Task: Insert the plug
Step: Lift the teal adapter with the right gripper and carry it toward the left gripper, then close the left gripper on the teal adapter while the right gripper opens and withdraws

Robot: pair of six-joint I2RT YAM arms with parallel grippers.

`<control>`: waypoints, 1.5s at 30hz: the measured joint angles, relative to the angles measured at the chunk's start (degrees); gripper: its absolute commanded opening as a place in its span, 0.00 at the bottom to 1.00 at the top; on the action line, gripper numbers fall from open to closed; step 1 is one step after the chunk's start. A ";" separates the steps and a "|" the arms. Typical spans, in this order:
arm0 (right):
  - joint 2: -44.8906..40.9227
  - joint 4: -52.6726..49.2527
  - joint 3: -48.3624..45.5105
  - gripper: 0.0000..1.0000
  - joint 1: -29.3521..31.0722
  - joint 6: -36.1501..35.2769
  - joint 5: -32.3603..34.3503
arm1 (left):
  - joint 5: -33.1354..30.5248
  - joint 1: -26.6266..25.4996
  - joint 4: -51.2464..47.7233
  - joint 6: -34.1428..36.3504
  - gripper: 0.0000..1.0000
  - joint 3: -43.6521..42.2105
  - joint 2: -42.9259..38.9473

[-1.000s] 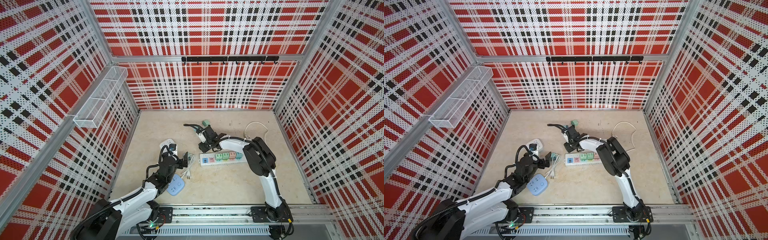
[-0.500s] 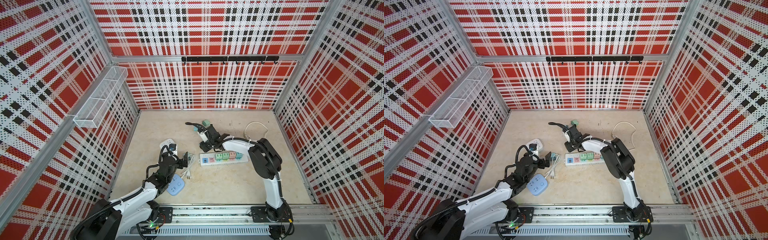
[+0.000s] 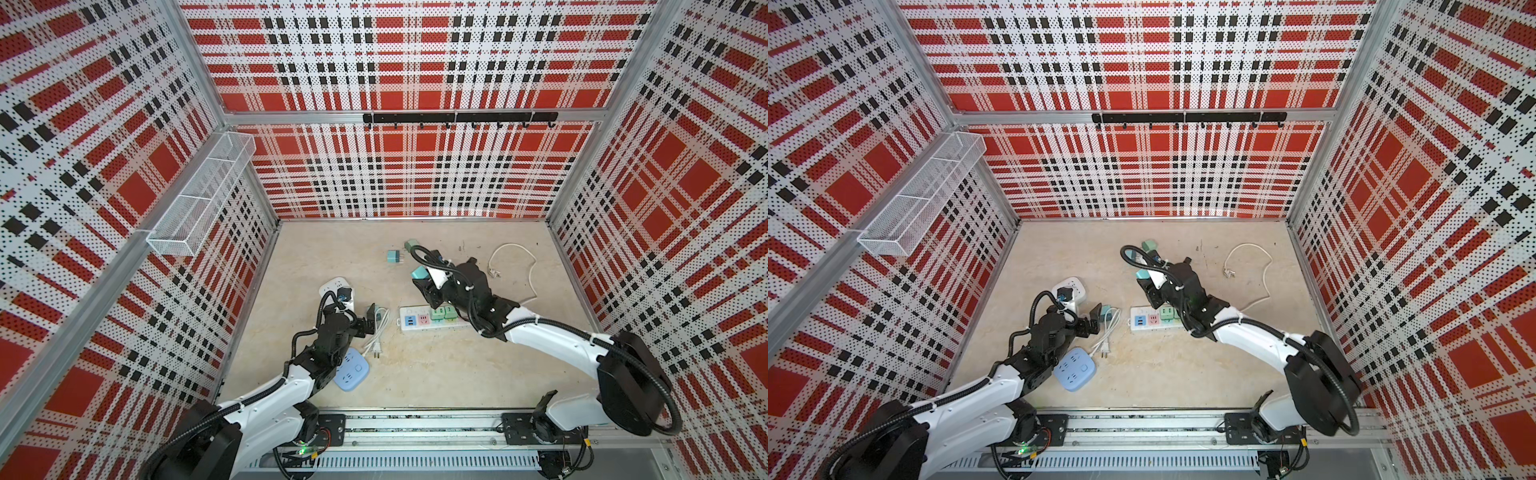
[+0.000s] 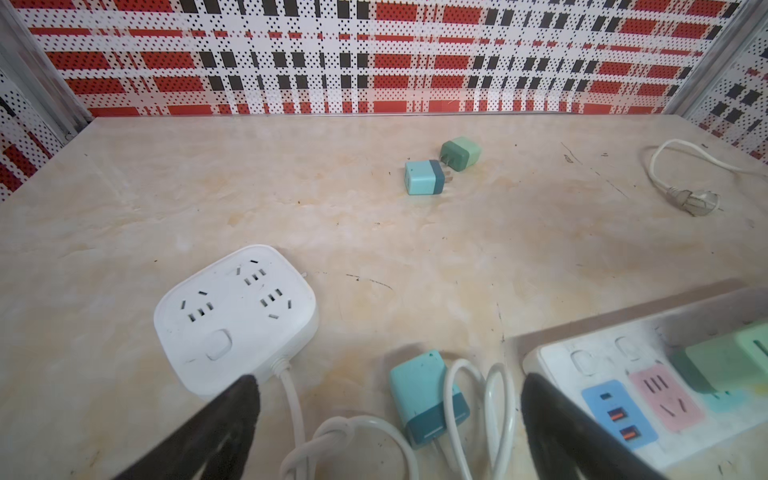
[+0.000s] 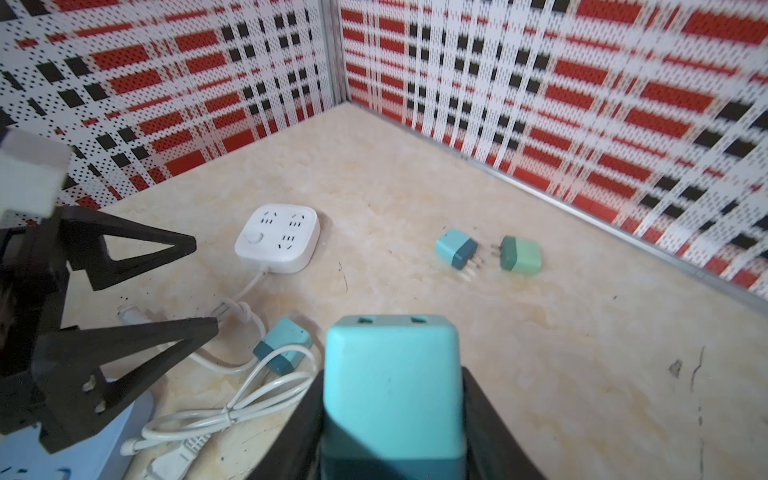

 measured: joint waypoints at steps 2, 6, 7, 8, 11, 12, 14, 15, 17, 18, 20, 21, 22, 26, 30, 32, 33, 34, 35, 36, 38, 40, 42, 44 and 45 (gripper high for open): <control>-0.94 6.23 -4.92 0.10 -0.02 -2.23 -0.26 | 0.44 -0.04 0.35 0.31 0.99 -0.24 -0.09; -1.03 15.34 -12.07 0.11 0.00 -5.38 -1.18 | 2.73 0.22 0.42 0.31 0.99 -0.98 -2.38; -1.03 16.92 -13.03 0.10 0.00 -5.95 -1.64 | 3.58 0.39 0.44 0.09 0.99 -1.25 -3.74; -1.03 18.36 -13.64 0.08 0.00 -6.45 -2.29 | 4.70 0.59 0.42 -0.24 1.00 -1.55 -5.27; -0.87 22.23 -14.27 0.02 0.00 -7.67 -4.31 | 8.96 1.81 0.13 -1.92 0.99 -2.60 -11.56; -0.46 24.28 -14.43 0.03 0.00 -8.02 -4.96 | 10.47 2.10 -0.55 -2.73 0.97 -2.64 -13.84; 1.16 28.61 -14.84 0.03 0.00 -8.68 -5.70 | 13.22 2.34 -1.81 -4.04 0.95 -2.43 -17.33; 2.51 30.82 -15.13 0.03 0.00 -9.18 -6.23 | 14.91 2.38 -2.56 -4.72 0.94 -2.16 -18.88; 4.96 33.92 -15.80 0.02 0.00 -9.79 -7.04 | 18.40 2.38 -4.00 -6.03 0.93 -1.36 -20.52; 6.16 34.97 -16.13 0.01 0.00 -10.10 -7.54 | 20.09 2.38 -4.66 -6.82 0.93 -0.76 -21.03; 7.69 36.30 -16.85 0.02 0.00 -10.40 -8.55 | 23.85 2.34 -5.68 -8.09 0.91 0.61 -21.16; 8.24 36.96 -17.27 0.02 0.00 -10.54 -9.18 | 25.55 2.21 -6.08 -8.74 0.90 1.53 -20.83; 8.48 37.46 -17.64 0.03 0.00 -10.58 -9.64 | 27.15 1.88 -6.36 -9.20 0.90 2.45 -20.35; 8.13 39.26 -18.14 0.02 0.00 -10.56 -12.02 | 30.71 -0.39 -7.02 -10.12 0.88 6.60 -16.48; 6.60 40.89 -18.27 0.04 0.04 -10.16 -14.43 | 32.24 -3.37 -7.48 -10.12 0.83 10.32 -10.78; 6.58 42.21 -18.40 0.05 0.07 -9.84 -15.21 | 32.85 -4.24 -7.76 -10.08 0.82 12.11 -7.96; 6.58 42.58 -18.43 0.05 0.13 -9.66 -15.61 | 33.18 -4.55 -7.98 -9.92 0.81 13.00 -6.51; 6.58 42.88 -18.43 0.04 0.20 -9.60 -15.93 | 33.27 -4.74 -8.09 -9.90 0.80 13.68 -5.44; 6.58 42.99 -18.40 0.04 0.28 -9.44 -16.20 | 33.44 -4.79 -8.11 -9.88 0.80 14.32 -4.37; 6.58 43.01 -18.40 0.03 0.48 -9.38 -16.61 | 33.48 -4.81 -8.26 -9.81 0.78 14.88 -3.32; 6.64 43.01 -18.40 0.04 0.98 -9.22 -17.14 | 33.46 -4.81 -8.46 -9.73 0.76 15.91 -1.60; 6.71 43.30 -18.40 0.05 1.33 -9.16 -17.46 | 33.42 -4.81 -8.52 -9.62 0.73 16.81 -0.04; 6.75 43.85 -18.40 0.05 1.49 -9.11 -17.79 | 33.42 -4.81 -8.55 -9.46 0.70 17.59 1.38; 6.75 44.30 -18.40 0.05 1.68 -9.07 -18.03 | 33.48 -4.81 -8.57 -9.29 0.67 18.18 2.62; 6.75 44.30 -18.40 0.04 1.81 -9.07 -18.03 | 33.68 -4.81 -8.59 -9.25 0.65 18.43 3.19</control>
